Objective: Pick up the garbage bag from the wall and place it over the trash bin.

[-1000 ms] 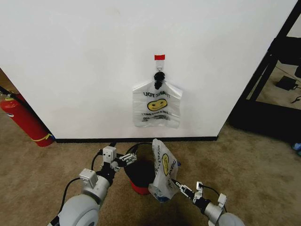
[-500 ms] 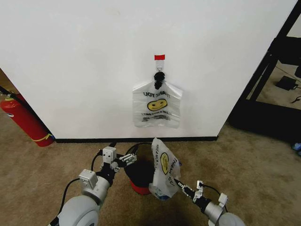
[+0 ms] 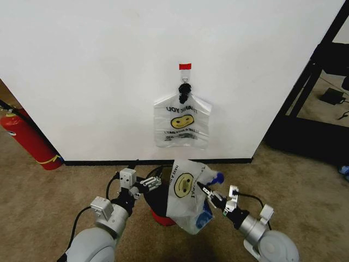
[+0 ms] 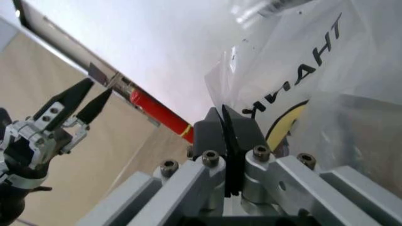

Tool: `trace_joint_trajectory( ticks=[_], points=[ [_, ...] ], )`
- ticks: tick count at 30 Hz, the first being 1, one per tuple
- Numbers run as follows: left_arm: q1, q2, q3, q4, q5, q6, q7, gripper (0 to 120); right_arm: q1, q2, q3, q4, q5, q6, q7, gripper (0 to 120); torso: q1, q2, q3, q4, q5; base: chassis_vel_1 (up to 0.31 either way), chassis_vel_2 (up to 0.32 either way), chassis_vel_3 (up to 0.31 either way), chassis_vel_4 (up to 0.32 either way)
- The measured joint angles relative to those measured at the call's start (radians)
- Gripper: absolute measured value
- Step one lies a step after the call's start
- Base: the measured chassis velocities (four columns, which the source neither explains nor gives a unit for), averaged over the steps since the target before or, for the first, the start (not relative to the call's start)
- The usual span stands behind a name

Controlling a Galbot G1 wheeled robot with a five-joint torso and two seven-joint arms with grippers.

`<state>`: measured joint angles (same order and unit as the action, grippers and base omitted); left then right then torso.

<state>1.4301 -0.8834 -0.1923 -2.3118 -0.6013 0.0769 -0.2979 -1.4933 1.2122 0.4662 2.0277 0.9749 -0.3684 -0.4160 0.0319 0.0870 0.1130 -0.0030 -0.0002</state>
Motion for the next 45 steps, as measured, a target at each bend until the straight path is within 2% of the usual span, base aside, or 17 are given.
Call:
trace_joint_trajectory(
  ticks=[5,7,10,11,13,16,18,19,22,23,25,26,27,33,45],
  points=[
    [-0.014,0.024,0.007,-0.048,-0.028,0.023,-0.002,100,0.028,-0.026,-0.037,0.034,-0.093,0.005,0.026,0,0.0,0.0,0.0,0.0,0.0,0.0,0.0,0.0,0.0],
    [-0.034,0.052,0.008,-0.089,-0.078,0.054,-0.007,100,0.046,-0.05,-0.069,0.034,-0.186,0.038,0.03,0,0.0,0.0,0.0,0.0,0.0001,0.0,0.0,0.0,0.0],
    [-0.074,0.101,0.013,-0.127,-0.167,0.105,-0.021,100,0.062,-0.076,-0.099,0.038,-0.266,0.075,0.032,0,0.0,0.0,0.0,0.0,0.0,0.0,0.0,0.0,0.0],
    [-0.074,0.101,0.013,-0.127,-0.167,0.105,-0.021,100,0.062,-0.076,-0.099,0.038,-0.266,0.075,0.032,0,0.0,0.0,0.0,0.0,0.0,0.0,0.0,0.0,0.0],
    [-0.119,0.147,0.028,-0.148,-0.253,0.157,-0.043,100,0.075,-0.095,-0.117,0.039,-0.316,0.104,0.03,0,0.0,0.0,0.0,0.0,0.0001,0.0,0.0,0.0,0.0],
    [-0.217,0.223,0.061,-0.162,-0.382,0.254,-0.09,100,0.092,-0.123,-0.135,0.042,-0.375,0.13,0.029,0,0.0,0.0,0.0,-0.0001,0.0001,0.0,0.0,0.0,0.0],
    [-0.327,0.282,0.098,-0.158,-0.495,0.339,-0.149,100,0.108,-0.142,-0.147,0.043,-0.411,0.14,0.029,0,0.0,0.0,0.0,-0.0003,-0.0001,0.0,0.0,0.0,0.0],
    [-0.327,0.282,0.098,-0.158,-0.495,0.339,-0.149,100,0.108,-0.142,-0.147,0.043,-0.411,0.14,0.029,0,0.0,0.0,0.0,-0.0003,-0.0001,0.0,0.0,0.0,0.0],
    [-0.498,0.33,0.19,-0.116,-0.591,0.406,-0.2,95,0.123,-0.161,-0.156,0.051,-0.446,0.144,0.027,0,0.0,0.0,0.0,0.0002,0.0001,0.0,0.0,0.0,0.0],
    [-0.598,0.334,0.248,-0.087,-0.645,0.43,-0.225,90,0.124,-0.167,-0.158,0.056,-0.458,0.148,0.024,0,0.0,0.0,0.0,0.0001,-0.0002,0.0,0.0,0.0,0.0],
    [-0.714,0.325,0.323,-0.06,-0.701,0.457,-0.249,84,0.125,-0.171,-0.159,0.059,-0.473,0.152,0.021,0,0.0,0.0,0.0,-0.0002,0.0002,0.0,0.0,0.0,0.0],
    [-0.714,0.325,0.323,-0.06,-0.701,0.457,-0.249,84,0.125,-0.171,-0.159,0.059,-0.473,0.152,0.021,0,0.0,0.0,0.0,-0.0002,0.0002,0.0,0.0,0.0,0.0],
    [-0.78,0.314,0.379,-0.046,-0.729,0.471,-0.264,82,0.126,-0.171,-0.16,0.059,-0.482,0.155,0.019,0,0.0,0.0,0.0,-0.0003,0.0003,0.0,0.0,0.0,0.0],
    [-1.012,0.251,0.613,0.009,-0.817,0.506,-0.319,84,0.125,-0.172,-0.157,0.057,-0.509,0.16,0.012,0,0.0,0.0,0.0,-0.0003,0.0001,0.0,0.0,0.0,0.0],
    [-1.153,0.177,0.71,0.022,-0.883,0.514,-0.349,75,0.146,-0.162,-0.171,0.035,-0.55,0.159,0.009,0,0.0,0.0,0.0,0.0,0.0002,0.0,0.0,0.0,0.0]
  ],
)
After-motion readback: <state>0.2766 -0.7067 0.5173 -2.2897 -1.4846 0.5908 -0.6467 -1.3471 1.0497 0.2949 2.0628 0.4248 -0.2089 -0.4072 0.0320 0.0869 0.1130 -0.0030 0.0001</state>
